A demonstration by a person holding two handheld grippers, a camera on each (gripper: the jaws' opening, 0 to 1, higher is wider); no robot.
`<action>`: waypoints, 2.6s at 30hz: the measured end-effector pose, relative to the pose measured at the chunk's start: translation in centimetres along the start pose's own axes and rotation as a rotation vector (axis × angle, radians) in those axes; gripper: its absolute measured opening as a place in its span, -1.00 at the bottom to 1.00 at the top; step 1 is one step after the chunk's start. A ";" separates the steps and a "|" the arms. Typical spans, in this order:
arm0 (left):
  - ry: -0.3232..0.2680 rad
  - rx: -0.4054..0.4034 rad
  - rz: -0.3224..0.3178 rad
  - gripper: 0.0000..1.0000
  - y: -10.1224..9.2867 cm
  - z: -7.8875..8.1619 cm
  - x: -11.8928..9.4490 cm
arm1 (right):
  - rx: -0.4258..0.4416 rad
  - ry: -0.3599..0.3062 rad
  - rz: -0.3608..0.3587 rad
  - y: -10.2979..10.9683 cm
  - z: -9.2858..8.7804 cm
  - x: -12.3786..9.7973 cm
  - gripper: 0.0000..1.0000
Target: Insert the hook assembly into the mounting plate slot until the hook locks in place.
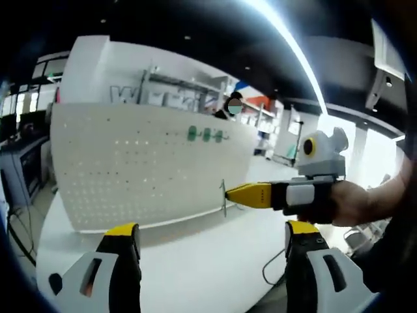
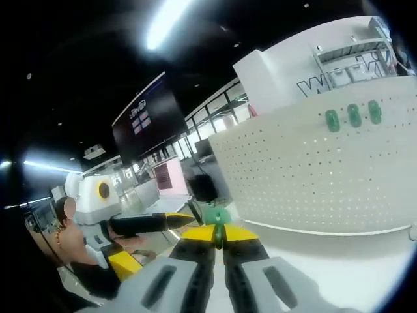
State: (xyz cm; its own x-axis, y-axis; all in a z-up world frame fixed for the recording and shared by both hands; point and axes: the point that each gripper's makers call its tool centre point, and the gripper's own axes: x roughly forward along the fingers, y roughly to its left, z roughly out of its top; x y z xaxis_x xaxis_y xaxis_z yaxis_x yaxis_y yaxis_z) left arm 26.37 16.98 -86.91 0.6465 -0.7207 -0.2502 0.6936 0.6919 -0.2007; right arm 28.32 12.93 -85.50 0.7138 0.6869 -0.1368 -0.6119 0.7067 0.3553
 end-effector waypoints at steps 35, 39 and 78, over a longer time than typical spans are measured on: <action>0.048 -0.042 0.015 0.90 0.5 -1.6 0.4 | -0.127 -0.267 -0.450 -18.1 10.8 -4.0 -0.99; 0.057 -0.051 0.018 0.88 0.8 -1.9 0.5 | -0.133 -0.282 -0.491 -20.1 11.8 -4.5 -0.99; 0.108 -0.091 0.040 0.77 2.7 -3.0 1.3 | -0.123 -0.376 -0.678 -29.8 16.1 -6.0 -0.98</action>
State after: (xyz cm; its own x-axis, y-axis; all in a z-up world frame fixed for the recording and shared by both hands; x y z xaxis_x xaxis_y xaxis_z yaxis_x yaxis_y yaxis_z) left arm 28.08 18.04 -90.57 0.6316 -0.6873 -0.3587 0.6331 0.7243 -0.2729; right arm 47.79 -14.96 -80.42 0.9990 0.0111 0.0428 -0.0194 0.9799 0.1987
